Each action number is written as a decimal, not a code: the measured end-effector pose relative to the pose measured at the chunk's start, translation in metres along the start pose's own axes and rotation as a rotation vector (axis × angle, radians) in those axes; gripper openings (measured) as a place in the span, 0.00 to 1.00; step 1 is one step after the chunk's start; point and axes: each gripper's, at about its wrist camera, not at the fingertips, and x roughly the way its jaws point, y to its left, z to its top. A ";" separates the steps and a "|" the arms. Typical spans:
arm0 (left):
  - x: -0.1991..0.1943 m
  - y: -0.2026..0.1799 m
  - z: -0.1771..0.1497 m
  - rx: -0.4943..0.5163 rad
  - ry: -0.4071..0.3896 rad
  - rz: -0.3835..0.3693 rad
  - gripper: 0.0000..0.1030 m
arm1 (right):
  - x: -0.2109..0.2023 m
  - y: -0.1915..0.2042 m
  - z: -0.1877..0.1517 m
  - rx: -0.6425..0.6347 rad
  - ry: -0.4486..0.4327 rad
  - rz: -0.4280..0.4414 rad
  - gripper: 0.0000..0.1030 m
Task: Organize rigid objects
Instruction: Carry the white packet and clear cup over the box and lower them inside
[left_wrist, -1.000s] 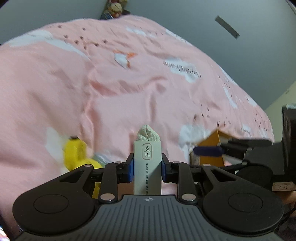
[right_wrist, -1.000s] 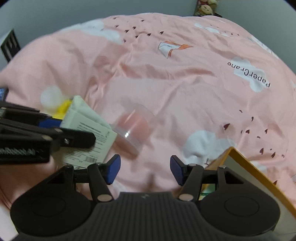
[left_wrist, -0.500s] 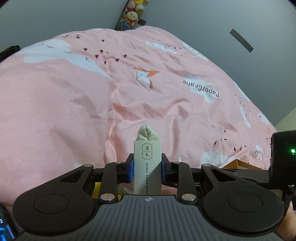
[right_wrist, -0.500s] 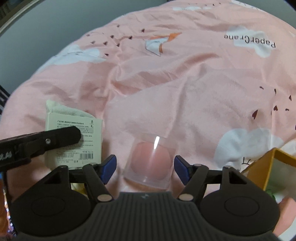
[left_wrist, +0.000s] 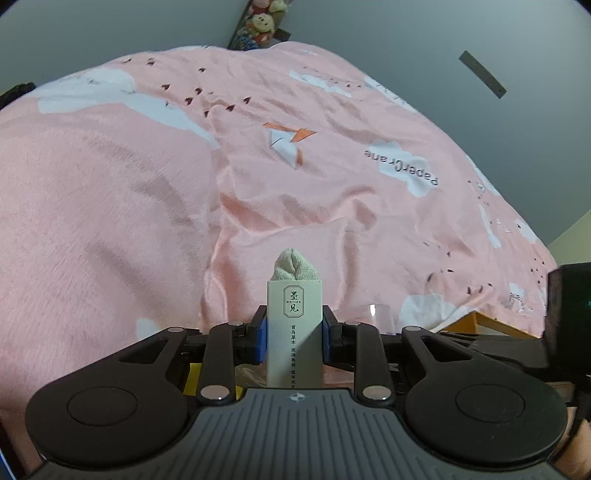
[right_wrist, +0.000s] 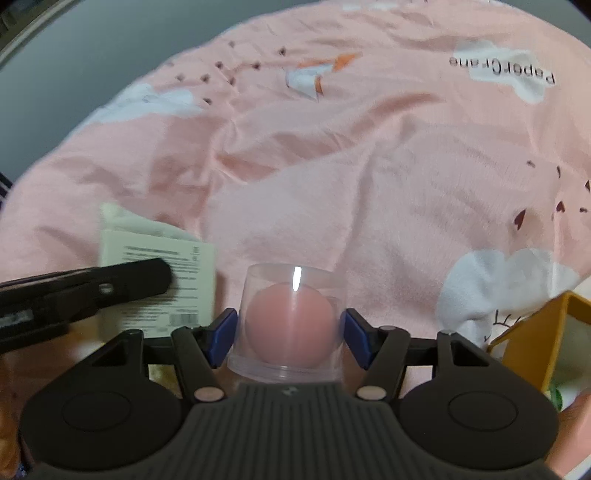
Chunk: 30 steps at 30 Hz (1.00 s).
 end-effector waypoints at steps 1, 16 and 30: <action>-0.003 -0.003 0.000 0.007 -0.005 -0.006 0.30 | -0.008 0.000 -0.001 -0.005 -0.019 0.003 0.60; -0.051 -0.102 -0.014 0.189 -0.050 -0.238 0.30 | -0.166 -0.063 -0.063 0.080 -0.247 -0.094 0.60; 0.043 -0.217 -0.052 0.260 0.216 -0.479 0.30 | -0.200 -0.155 -0.139 0.153 -0.152 -0.352 0.60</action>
